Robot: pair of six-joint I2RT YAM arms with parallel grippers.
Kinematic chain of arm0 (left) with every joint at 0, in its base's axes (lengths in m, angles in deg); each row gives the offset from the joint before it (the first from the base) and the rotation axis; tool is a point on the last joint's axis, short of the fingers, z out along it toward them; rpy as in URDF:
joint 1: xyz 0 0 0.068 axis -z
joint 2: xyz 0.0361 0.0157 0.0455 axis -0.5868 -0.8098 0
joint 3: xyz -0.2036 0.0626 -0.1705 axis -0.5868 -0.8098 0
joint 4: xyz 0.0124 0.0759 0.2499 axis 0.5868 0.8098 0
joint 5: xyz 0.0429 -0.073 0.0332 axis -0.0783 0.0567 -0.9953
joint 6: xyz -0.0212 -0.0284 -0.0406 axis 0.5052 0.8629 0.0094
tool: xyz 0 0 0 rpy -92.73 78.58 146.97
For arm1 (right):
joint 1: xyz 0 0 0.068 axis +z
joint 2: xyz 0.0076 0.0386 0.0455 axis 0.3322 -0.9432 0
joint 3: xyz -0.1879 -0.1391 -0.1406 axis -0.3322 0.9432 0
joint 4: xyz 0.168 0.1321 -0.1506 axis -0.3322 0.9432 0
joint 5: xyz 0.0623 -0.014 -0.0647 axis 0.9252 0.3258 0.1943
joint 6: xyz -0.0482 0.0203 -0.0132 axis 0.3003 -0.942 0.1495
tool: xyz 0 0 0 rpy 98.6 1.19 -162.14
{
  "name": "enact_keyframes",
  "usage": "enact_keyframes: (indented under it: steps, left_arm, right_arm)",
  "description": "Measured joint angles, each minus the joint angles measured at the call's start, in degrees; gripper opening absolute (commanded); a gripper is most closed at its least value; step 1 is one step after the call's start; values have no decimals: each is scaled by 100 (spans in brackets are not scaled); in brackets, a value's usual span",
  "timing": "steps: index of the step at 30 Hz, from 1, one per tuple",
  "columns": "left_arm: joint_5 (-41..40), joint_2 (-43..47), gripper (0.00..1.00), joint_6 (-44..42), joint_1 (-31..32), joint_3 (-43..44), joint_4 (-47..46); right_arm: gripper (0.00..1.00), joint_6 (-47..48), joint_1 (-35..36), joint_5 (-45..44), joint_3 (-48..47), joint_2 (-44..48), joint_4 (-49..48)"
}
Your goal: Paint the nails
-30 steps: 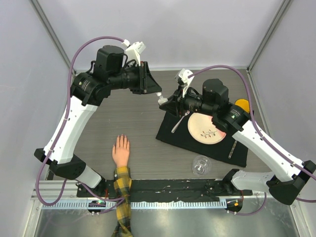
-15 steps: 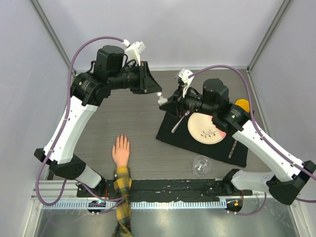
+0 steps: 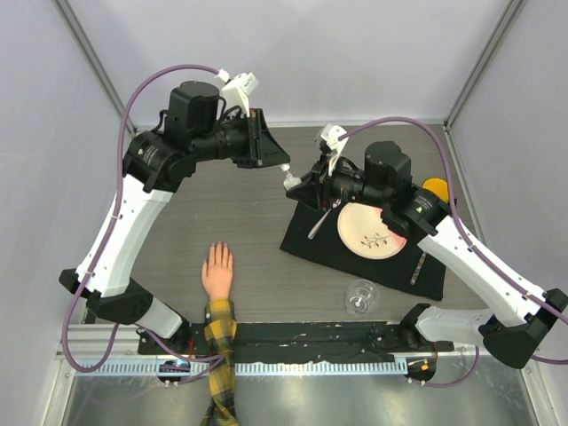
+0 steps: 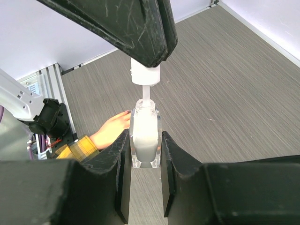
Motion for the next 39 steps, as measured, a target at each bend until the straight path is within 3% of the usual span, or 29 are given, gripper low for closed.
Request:
enact_keyframes:
  steps: [39]
  left_arm:
    - [-105, 83, 0, -4, -2, 0, -7]
  right_arm:
    - [0, -20, 0, 103, 0, -2, 0]
